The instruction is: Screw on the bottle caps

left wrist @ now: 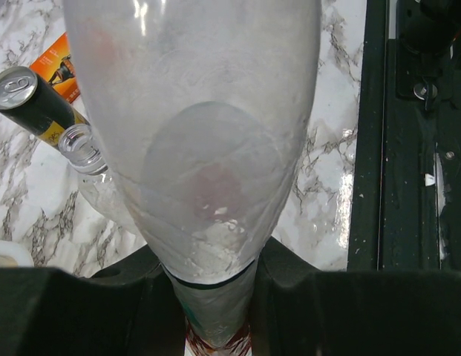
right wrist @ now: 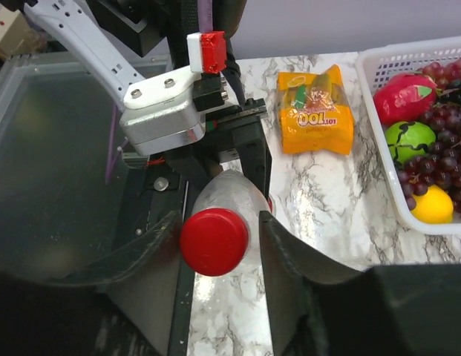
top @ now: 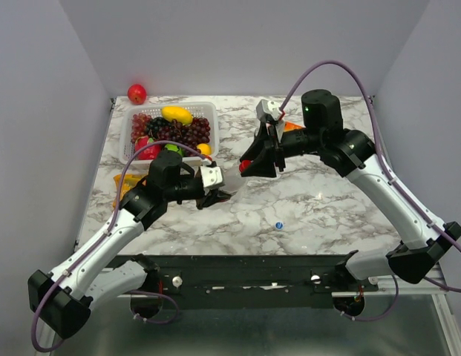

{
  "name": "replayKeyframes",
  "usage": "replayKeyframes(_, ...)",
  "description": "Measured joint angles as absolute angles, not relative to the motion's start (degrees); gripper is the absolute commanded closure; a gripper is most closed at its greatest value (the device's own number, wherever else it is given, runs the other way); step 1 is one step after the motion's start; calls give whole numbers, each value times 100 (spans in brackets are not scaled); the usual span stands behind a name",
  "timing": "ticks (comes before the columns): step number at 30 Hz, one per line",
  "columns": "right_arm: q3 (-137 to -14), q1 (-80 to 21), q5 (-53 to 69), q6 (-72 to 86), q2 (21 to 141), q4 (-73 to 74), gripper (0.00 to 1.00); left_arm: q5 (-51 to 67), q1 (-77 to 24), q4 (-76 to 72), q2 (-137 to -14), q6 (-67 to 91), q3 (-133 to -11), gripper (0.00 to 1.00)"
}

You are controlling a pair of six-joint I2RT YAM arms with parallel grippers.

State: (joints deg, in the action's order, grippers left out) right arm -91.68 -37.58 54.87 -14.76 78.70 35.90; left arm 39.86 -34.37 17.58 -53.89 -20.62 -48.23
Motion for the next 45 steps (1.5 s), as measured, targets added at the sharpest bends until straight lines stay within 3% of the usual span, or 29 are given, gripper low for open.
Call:
replayKeyframes(7, -8899, -3745, 5360, -766, 7846, 2941, 81, 3951, -3424, 1479, -5433, -1372, -4757, 100)
replayKeyframes(16, -9017, -3778, 4222, 180, 7953, 2506, 83, 3439, -3426, 644, -5645, -163, -4652, 100)
replayKeyframes(17, -9017, -3785, 4171, 202, 7955, 2502, 83, 3380, -3426, 646, -5642, -156, -4652, 96)
replayKeyframes(18, -9015, -3795, 4115, 211, 7957, 2499, 83, 3317, -3426, 646, -5640, -163, -4652, 64)
replayKeyframes(20, -9015, -3800, 4060, 189, 7950, 2508, 85, 3229, -3426, 659, -5610, -178, -4652, 41)
replayKeyframes(21, -9017, -3804, 4029, 137, 7944, 2532, 86, 3210, -3426, 676, -5588, -198, -4648, 2)
replayKeyframes(25, -9028, -3524, 4040, -357, 7789, 3199, 87, 3186, -3369, 832, -5349, -458, -4654, 1)
replayKeyframes(35, -10239, -1433, 3927, -2045, 7642, 6130, 91, 3210, -3299, 1396, -5116, -1096, -4759, 1)
replayKeyframes(45, -9236, -228, 3035, -2364, 8193, 4947, 87, 3186, -3166, 1299, -5417, -1135, -4829, 1)
